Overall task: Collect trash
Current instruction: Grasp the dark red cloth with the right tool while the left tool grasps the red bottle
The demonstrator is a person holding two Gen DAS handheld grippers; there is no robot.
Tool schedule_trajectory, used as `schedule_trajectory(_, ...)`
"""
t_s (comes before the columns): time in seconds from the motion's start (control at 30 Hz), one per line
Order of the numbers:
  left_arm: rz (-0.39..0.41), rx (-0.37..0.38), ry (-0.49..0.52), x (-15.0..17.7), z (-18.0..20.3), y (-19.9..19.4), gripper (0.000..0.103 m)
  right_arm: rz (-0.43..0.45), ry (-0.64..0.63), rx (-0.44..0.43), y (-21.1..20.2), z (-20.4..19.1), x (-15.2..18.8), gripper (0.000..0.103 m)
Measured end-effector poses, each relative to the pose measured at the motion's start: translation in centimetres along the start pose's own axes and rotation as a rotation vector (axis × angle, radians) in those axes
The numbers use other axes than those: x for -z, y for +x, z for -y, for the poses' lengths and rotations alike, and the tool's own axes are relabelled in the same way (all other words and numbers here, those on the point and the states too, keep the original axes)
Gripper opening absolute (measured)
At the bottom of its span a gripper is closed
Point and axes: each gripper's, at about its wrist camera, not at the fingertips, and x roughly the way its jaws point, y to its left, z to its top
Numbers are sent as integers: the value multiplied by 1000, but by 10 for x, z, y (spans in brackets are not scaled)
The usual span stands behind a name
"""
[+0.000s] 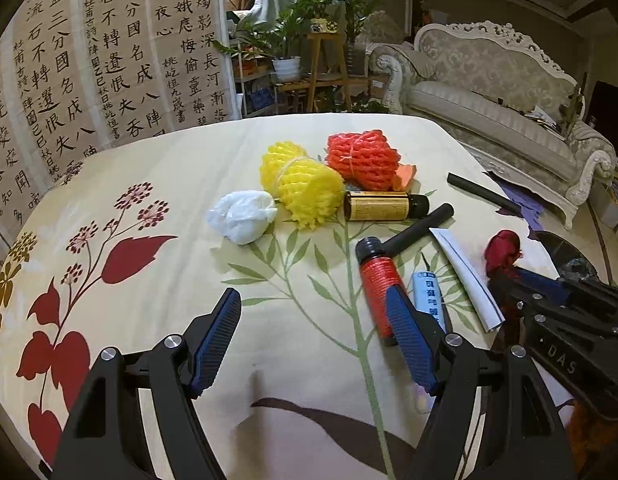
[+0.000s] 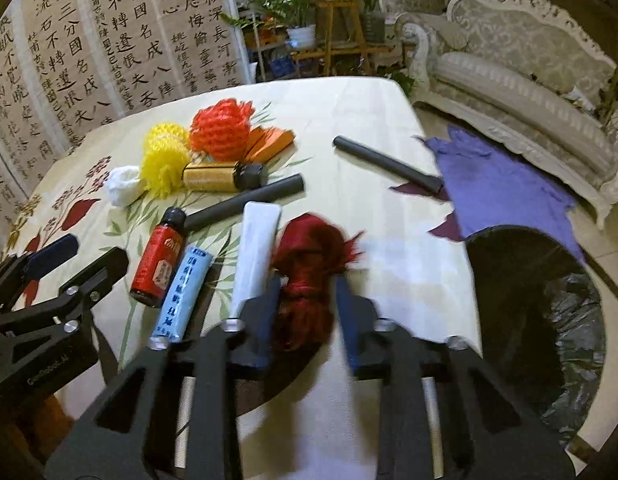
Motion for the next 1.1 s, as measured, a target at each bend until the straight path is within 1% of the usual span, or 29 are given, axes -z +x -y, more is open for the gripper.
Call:
schedule_trajectory(0.27,-27,32,-3,-6,9,10,72,7,12,-11,-1,3,2,22)
schedule_trajectory(0.47,-51,16,9,-8,14,20,72,11,22,-22,-1,5,2,22)
schedule_trajectory(0.53,-62,16,18,-8,17,22,60,12,26,-24,-1,5,2,22)
schedule_trajectory(0.57,-71,15,26,-7,17,24,58,12,27,-26,-1,6,2,22)
schedule_trajectory(0.63,-83,25,31,-6,17,26,50,13,30,-30,-1,6,2,22)
schedule_trajectory(0.67,-88,29,31,-5,18,26,48,13,30,-31,-1,6,2,22)
schedule_trajectory(0.73,-90,36,31,-5,17,26,39,14,31,-31,-1,6,2,22)
schedule_trajectory(0.83,-89,43,37,-3,17,26,28,14,30,-30,-1,6,2,22)
schedule_trajectory(0.9,-87,45,48,-3,19,26,25,14,31,-31,-1,6,2,22)
schedule_trajectory(1.1,-76,48,59,-1,20,25,25,18,23,-21,-2,6,2,22)
